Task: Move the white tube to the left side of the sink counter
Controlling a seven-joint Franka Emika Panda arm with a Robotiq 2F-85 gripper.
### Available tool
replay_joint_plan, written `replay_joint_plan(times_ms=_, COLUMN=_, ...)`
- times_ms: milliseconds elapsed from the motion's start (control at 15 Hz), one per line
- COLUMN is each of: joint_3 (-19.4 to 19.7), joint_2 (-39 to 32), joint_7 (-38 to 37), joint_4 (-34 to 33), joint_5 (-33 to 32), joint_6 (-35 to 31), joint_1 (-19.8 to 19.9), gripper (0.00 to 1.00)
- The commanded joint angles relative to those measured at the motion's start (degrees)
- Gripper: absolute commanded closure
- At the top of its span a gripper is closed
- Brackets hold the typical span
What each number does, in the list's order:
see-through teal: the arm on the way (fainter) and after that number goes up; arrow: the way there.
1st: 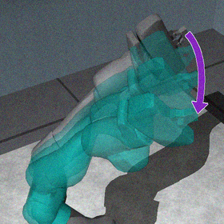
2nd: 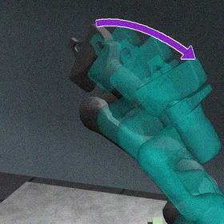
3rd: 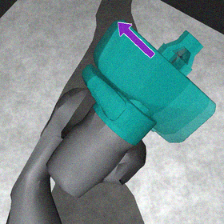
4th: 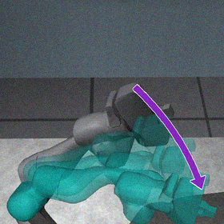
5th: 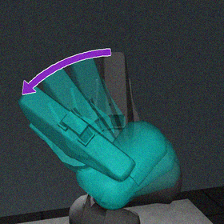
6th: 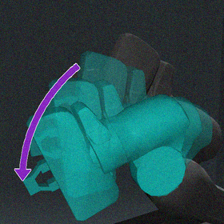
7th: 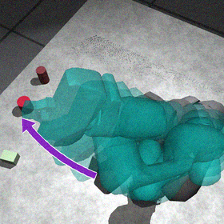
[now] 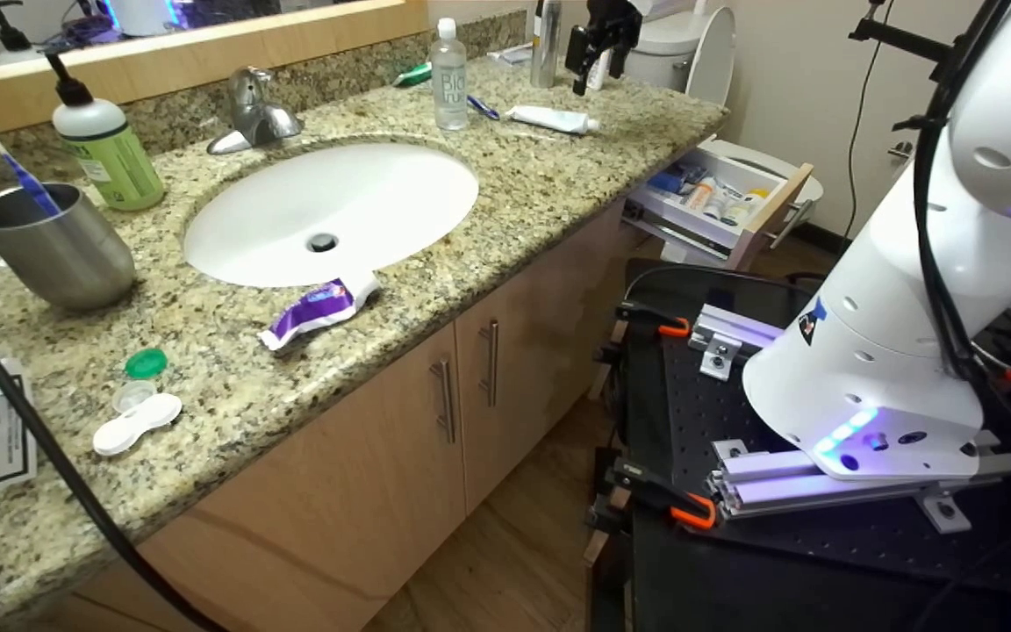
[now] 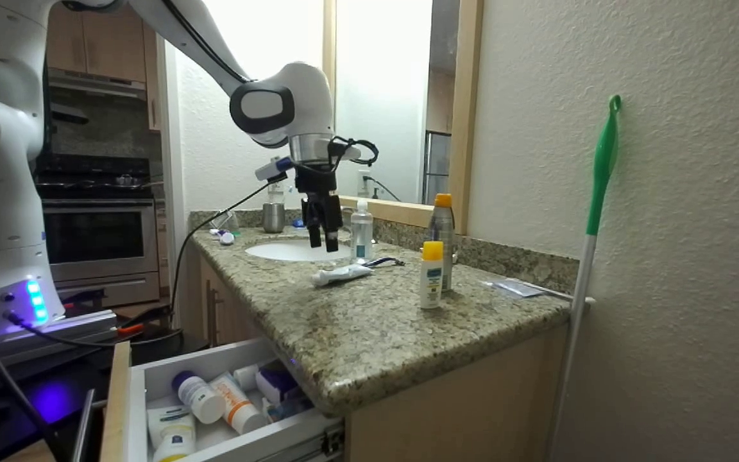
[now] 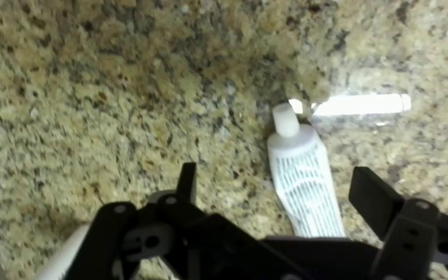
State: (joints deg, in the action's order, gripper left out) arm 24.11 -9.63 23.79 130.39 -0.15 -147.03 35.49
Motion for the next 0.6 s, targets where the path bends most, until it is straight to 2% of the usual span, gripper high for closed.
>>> replay_joint_plan(times_ms=0, joint_3=0.23, joint_2=1.78, joint_7=-0.08, joint_4=0.23, joint_5=-1.08, joint_6=0.12, joint_1=-1.35, gripper=0.0)
replay_joint_plan(times_ms=133, joint_3=0.48, joint_2=4.19, joint_7=-0.05, joint_4=1.04, joint_5=-1.89, joint_6=0.18, joint_1=-2.42, gripper=0.0)
replay_joint_plan(times_ms=267, joint_3=-1.32, joint_2=-0.68, joint_7=9.13, joint_4=-0.19, joint_5=1.63, joint_6=0.84, joint_1=-2.68, gripper=0.0)
replay_joint_plan(times_ms=400, joint_3=-3.6, joint_2=-5.36, joint_7=14.9, joint_4=-1.88, joint_5=5.06, joint_6=-0.16, joint_1=-2.85, gripper=0.0)
replay_joint_plan(times_ms=533, joint_3=-4.21, joint_2=-9.72, joint_7=18.13, joint_4=-4.93, joint_5=1.91, joint_6=-0.86, joint_1=-2.31, gripper=0.0)
